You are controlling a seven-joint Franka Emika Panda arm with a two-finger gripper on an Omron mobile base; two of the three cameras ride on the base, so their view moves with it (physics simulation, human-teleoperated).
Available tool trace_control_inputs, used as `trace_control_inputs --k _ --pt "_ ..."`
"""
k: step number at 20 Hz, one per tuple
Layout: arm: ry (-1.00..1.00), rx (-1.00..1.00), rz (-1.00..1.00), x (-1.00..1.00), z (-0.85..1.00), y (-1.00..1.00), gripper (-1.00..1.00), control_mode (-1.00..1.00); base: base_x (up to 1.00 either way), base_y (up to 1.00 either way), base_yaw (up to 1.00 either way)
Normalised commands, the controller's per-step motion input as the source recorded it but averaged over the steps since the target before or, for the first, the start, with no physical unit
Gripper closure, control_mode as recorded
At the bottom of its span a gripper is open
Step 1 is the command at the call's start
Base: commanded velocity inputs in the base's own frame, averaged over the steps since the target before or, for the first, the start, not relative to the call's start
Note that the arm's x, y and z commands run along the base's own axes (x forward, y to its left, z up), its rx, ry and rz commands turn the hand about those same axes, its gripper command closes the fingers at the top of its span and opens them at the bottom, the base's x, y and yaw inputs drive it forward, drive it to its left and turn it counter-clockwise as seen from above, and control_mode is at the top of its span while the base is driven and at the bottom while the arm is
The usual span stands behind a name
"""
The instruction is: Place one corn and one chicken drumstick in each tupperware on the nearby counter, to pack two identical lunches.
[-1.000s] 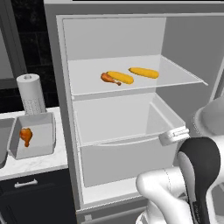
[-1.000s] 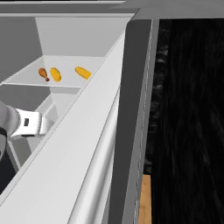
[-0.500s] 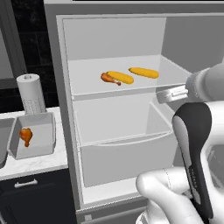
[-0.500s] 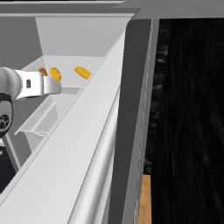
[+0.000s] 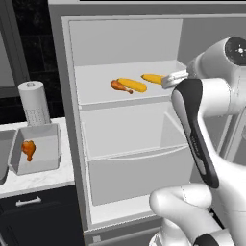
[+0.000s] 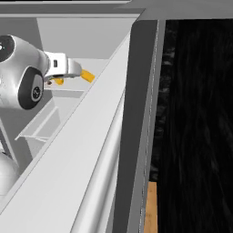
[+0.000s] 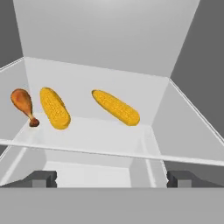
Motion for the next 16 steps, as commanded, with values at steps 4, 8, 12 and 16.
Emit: trace_control_inputs --k 4,8,12,16 --pt "0.07 0.0 0.09 1.0 0.0 -0.33 -1.0 -1.0 0.0 0.0 0.0" --pt "0.05 0.0 0.16 0.9 -0.05 -0.35 -1.0 -1.0 0.0 0.0 0.0" --pt "0.03 0.0 0.18 0.35 -0.31 -0.05 -1.0 -1.0 0.0 0.0 0.0" --pt "0.0 0.0 0.13 0.41 -0.27 0.0 -1.0 -1.0 0.0 0.0 0.0"
